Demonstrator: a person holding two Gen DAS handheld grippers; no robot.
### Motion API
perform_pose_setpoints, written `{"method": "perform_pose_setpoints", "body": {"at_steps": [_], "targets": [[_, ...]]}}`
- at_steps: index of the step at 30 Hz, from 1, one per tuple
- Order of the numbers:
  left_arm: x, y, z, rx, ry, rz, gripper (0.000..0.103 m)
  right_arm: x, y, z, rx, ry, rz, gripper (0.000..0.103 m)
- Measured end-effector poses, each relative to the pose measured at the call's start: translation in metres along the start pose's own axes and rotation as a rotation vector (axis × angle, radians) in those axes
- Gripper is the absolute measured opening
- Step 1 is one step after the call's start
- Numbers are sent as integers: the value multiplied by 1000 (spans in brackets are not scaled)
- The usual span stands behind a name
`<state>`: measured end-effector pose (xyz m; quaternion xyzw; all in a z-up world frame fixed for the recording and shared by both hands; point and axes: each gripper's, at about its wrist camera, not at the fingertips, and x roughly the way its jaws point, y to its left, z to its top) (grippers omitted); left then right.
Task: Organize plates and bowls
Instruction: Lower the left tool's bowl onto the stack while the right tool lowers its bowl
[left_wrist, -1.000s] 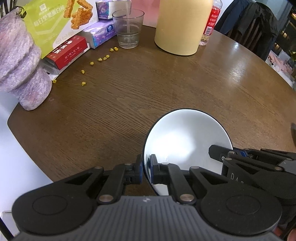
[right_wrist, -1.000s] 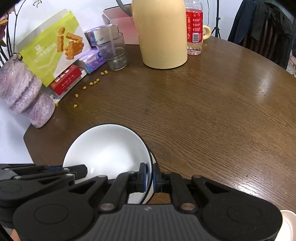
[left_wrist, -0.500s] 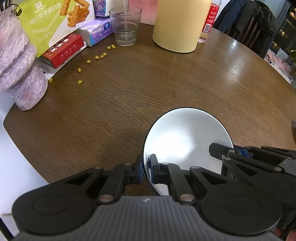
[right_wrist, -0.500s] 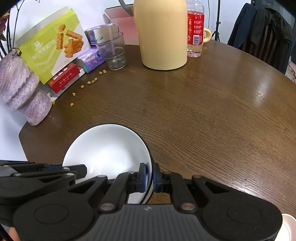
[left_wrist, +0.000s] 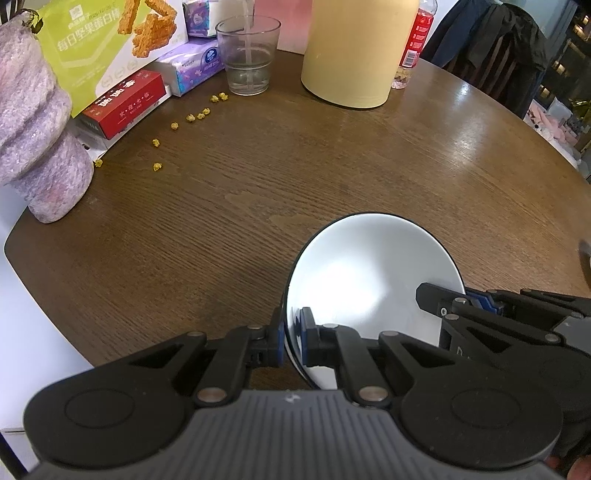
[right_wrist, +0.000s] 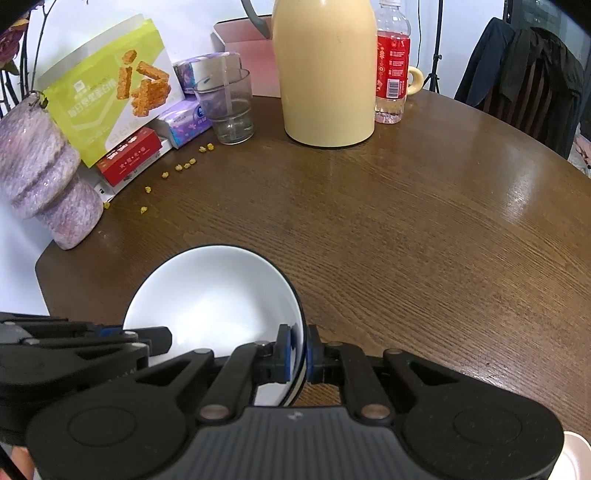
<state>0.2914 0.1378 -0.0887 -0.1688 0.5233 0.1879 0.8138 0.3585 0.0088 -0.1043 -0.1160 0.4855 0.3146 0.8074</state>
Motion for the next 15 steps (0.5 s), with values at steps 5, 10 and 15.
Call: {"method": "perform_pose_setpoints", "body": {"at_steps": [5, 10, 15], "targets": [[-1, 1, -1, 1, -5, -4, 8, 0, 0, 0, 0, -3, 1, 8], [-1, 0, -2, 9, -10, -2, 8, 0, -1, -1, 2, -7, 0, 8], [0, -1, -2, 12, -13, -6, 8, 0, -3, -1, 17, -3, 3, 8]]}}
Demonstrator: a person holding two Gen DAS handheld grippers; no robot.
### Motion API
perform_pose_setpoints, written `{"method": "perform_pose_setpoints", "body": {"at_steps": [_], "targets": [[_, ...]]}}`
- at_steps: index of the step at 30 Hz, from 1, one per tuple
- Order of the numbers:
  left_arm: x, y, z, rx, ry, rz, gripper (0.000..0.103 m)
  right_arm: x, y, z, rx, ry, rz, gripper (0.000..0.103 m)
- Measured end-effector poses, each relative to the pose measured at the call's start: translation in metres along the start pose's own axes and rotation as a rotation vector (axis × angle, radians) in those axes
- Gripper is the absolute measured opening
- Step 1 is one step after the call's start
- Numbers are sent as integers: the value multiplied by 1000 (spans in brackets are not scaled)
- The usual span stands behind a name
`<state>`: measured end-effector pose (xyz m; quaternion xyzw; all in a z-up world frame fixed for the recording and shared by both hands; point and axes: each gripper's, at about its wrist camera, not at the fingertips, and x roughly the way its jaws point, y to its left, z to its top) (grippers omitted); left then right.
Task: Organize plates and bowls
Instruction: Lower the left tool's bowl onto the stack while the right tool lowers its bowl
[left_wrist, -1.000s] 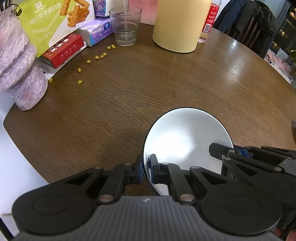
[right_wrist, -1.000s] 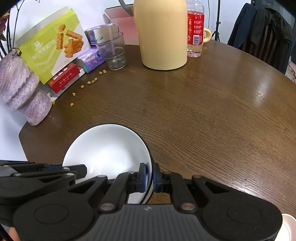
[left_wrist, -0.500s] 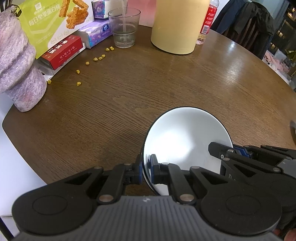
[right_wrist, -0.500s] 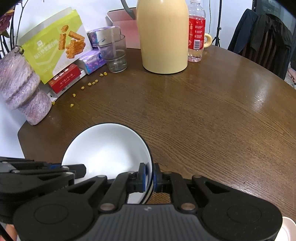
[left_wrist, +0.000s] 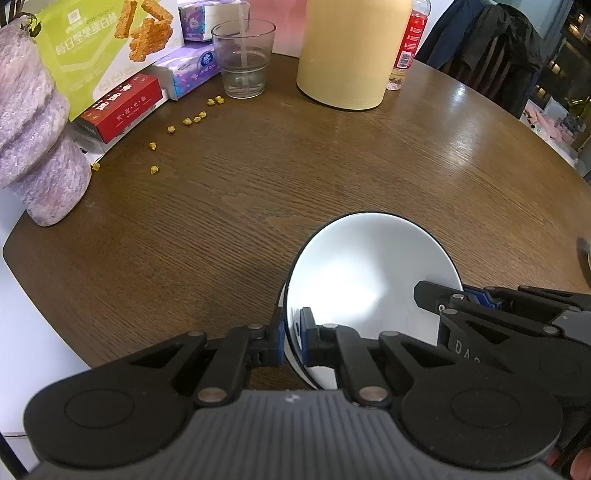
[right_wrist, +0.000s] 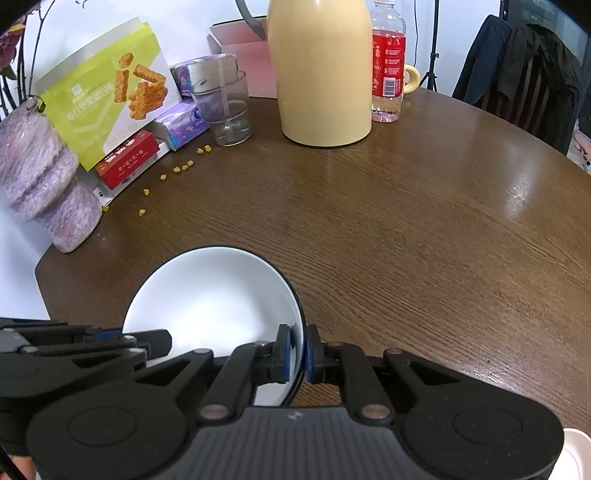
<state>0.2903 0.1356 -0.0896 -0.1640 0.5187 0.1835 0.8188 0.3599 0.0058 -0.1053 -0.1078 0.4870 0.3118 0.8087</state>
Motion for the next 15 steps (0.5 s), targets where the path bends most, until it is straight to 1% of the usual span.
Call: {"method": "perform_pose_setpoints", "body": {"at_steps": [15], "targets": [[3, -3, 1, 6, 8, 1, 8, 3, -5, 0, 34, 14, 10, 8]]}}
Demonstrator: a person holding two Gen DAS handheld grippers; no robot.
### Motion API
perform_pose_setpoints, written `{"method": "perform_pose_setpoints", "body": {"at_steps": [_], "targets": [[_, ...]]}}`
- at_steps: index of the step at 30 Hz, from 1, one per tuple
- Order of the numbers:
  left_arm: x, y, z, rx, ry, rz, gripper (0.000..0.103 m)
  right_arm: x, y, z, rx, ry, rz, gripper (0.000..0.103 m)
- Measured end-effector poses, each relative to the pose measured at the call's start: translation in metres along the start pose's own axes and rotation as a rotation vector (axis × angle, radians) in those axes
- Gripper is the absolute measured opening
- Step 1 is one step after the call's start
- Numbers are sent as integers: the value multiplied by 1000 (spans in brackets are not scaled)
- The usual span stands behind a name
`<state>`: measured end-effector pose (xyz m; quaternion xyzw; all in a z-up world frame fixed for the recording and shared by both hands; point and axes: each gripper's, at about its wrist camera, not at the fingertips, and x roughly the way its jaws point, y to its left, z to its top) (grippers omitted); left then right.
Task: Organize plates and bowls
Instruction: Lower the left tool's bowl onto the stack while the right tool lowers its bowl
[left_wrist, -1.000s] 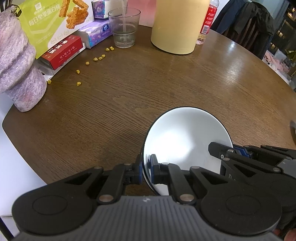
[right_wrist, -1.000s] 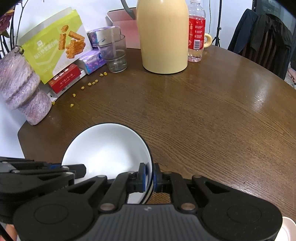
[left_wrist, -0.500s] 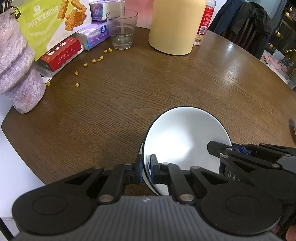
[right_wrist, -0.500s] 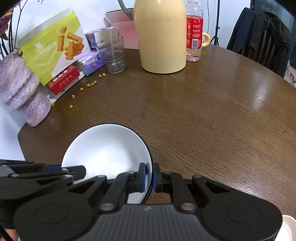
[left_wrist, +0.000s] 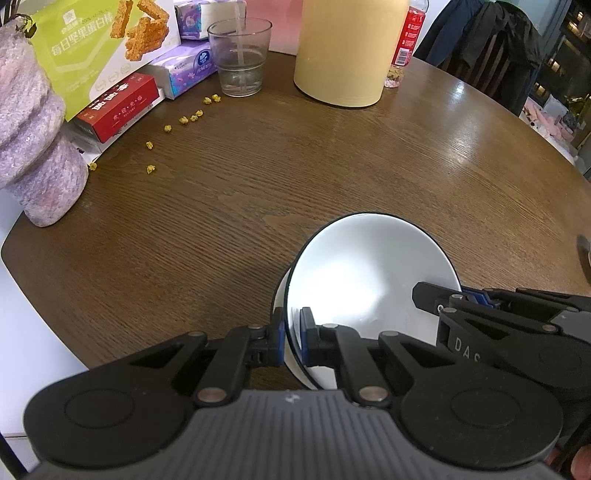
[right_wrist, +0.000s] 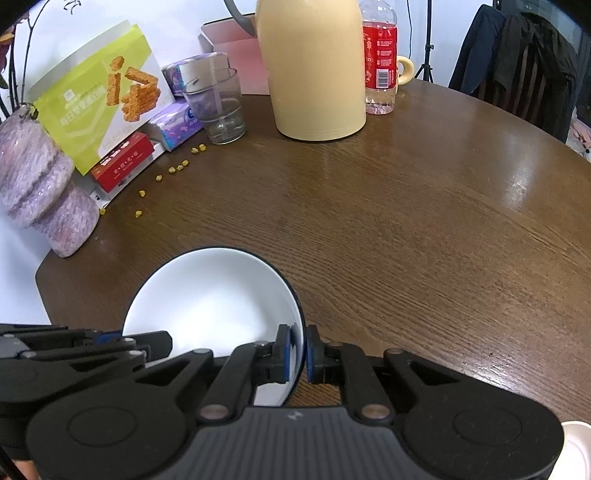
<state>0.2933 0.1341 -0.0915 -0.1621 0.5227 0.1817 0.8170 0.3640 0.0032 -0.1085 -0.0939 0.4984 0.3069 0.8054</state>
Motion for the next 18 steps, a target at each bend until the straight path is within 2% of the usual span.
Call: {"method": "perform_pose_setpoints", "body": {"at_steps": [9, 18], "targets": [[0, -5, 2, 30, 26, 58, 10, 3, -2, 0, 18, 7, 9, 9], [0, -1, 1, 29, 25, 48, 10, 2, -2, 0, 21, 5, 12, 9]]}}
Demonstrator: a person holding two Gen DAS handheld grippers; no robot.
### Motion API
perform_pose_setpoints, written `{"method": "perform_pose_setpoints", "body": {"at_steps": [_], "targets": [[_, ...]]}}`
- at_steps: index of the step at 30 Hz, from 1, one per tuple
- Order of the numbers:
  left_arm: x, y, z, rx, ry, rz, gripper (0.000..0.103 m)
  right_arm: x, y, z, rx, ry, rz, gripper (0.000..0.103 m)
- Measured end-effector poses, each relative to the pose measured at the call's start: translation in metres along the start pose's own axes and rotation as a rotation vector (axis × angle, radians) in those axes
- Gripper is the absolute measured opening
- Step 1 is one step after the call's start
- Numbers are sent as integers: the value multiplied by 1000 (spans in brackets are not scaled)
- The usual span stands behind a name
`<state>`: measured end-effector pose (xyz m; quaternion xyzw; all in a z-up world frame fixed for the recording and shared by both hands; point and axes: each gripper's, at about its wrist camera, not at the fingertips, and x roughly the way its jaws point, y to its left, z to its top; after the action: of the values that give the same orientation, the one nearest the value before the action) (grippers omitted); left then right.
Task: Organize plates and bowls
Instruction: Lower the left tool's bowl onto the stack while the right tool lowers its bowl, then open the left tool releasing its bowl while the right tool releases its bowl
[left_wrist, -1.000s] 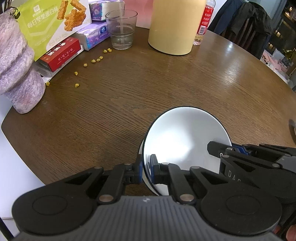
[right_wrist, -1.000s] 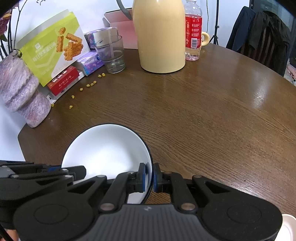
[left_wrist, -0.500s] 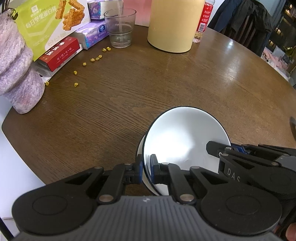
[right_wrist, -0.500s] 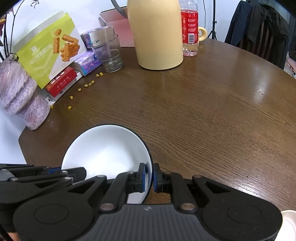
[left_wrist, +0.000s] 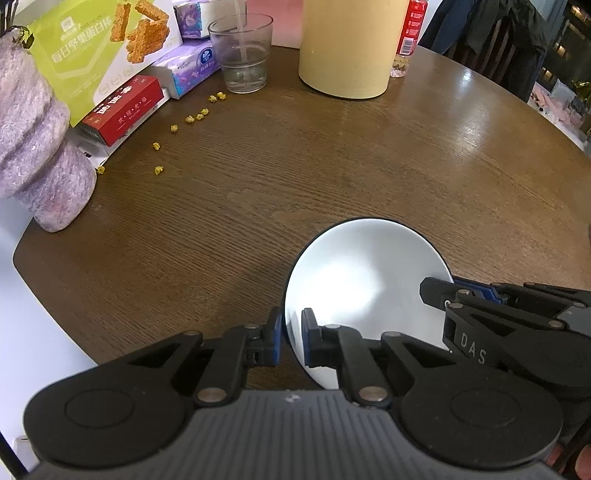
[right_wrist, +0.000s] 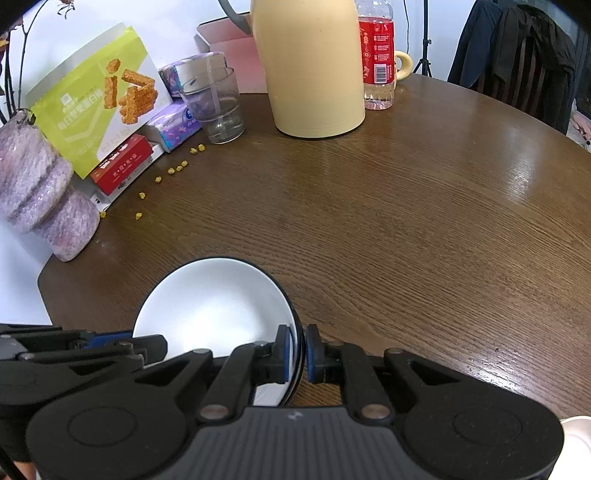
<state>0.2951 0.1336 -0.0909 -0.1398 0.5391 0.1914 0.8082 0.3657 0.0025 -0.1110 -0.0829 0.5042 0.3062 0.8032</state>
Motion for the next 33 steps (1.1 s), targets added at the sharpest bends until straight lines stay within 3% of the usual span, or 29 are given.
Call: {"method": "perform_pose_setpoints", "body": {"at_steps": [5, 7, 8, 9, 11, 13, 15, 17, 19, 21, 24, 33], "targets": [[1, 2, 1, -9, 7, -7, 12, 0, -4, 1, 20, 11, 17, 12], [0, 5, 0, -16, 7, -10, 22, -3, -7, 2, 41, 12, 33, 14], [-1, 6, 0, -19, 1, -9, 35, -5, -8, 3, 46, 7, 38, 15], [-3, 7, 0, -21, -9, -10, 44, -8, -9, 3, 48, 2, 44, 20], [-8, 10, -1, -26, -25, -14, 46, -14, -11, 4, 50, -11, 51, 30], [-13, 14, -1, -31, -42, -21, 56, -21, -15, 3, 62, -27, 60, 39], [-18, 18, -1, -40, -61, -22, 71, -27, -21, 2, 78, -41, 76, 46], [-23, 22, -2, -50, -79, -33, 77, -34, -26, 1, 91, -51, 85, 61], [-28, 25, -3, -58, -100, -38, 88, -40, -31, -2, 98, -59, 88, 87], [-35, 28, -5, -66, -132, -35, 102, -46, -36, -5, 114, -69, 92, 95], [-51, 28, -11, -80, -216, -29, 103, -56, -44, -10, 146, -86, 90, 103], [-79, 24, -17, -61, -309, -86, 103, -98, -66, -30, 211, -178, 52, 103]]}}
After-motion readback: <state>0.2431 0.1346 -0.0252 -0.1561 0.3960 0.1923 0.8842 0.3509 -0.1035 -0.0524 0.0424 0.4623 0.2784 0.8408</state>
